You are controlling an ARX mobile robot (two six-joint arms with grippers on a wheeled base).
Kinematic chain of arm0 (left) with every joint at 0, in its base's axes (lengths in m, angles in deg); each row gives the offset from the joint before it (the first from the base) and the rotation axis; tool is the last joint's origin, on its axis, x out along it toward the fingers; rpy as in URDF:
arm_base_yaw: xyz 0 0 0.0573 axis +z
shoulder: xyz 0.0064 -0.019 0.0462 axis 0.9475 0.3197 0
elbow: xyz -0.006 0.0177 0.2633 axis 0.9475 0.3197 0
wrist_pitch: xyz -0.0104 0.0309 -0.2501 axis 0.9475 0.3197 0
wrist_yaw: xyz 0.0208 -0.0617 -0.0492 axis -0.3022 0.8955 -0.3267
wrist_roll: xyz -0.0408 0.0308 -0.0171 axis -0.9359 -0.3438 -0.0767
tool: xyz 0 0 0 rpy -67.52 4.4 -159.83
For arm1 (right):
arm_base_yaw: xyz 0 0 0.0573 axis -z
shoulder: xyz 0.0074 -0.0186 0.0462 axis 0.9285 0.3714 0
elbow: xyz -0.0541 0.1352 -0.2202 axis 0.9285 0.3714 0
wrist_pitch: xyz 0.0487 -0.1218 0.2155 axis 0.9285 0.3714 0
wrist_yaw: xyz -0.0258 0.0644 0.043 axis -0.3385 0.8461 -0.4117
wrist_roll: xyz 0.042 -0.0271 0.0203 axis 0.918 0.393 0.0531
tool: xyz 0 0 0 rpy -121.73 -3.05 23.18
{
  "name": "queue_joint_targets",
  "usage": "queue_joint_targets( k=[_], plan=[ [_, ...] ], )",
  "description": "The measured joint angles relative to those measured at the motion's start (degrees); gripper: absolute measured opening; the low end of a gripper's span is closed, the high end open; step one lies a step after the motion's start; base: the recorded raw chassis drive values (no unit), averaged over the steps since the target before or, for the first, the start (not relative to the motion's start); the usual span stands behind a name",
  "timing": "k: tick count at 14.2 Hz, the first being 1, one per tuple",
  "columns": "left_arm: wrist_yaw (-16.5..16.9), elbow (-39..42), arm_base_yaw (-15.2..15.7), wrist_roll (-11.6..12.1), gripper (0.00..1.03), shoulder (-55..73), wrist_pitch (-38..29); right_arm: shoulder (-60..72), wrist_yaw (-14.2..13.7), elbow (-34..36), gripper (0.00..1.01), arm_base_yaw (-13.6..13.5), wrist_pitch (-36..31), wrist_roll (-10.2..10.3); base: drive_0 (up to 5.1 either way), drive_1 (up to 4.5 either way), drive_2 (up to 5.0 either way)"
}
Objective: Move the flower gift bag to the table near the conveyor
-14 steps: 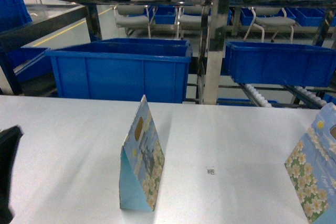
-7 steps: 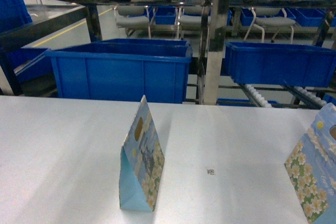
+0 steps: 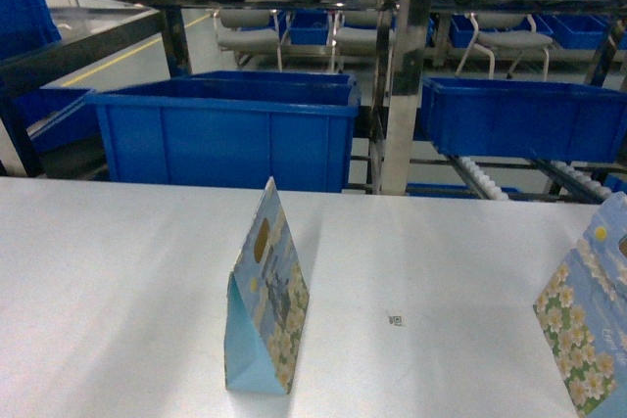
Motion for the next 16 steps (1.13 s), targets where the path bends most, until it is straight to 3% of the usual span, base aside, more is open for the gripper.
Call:
queue_joint_targets(
  k=[10, 14, 16],
  plan=[
    [0.20, 0.00, 0.00, 0.02, 0.02, 0.02, -0.22, -0.07, -0.20, 0.02, 0.02, 0.02, -0.35, 0.00, 0.0, 0.00, 0.0],
    [0.20, 0.00, 0.00, 0.02, 0.31, 0.02, -0.24, -0.07, -0.20, 0.02, 0.31, 0.02, -0.35, 0.00, 0.0, 0.00, 0.0],
    [0.20, 0.00, 0.00, 0.02, 0.81, 0.02, -0.22, -0.07, -0.20, 0.02, 0.82, 0.02, -0.35, 0.00, 0.0, 0.00, 0.0]
  ],
)
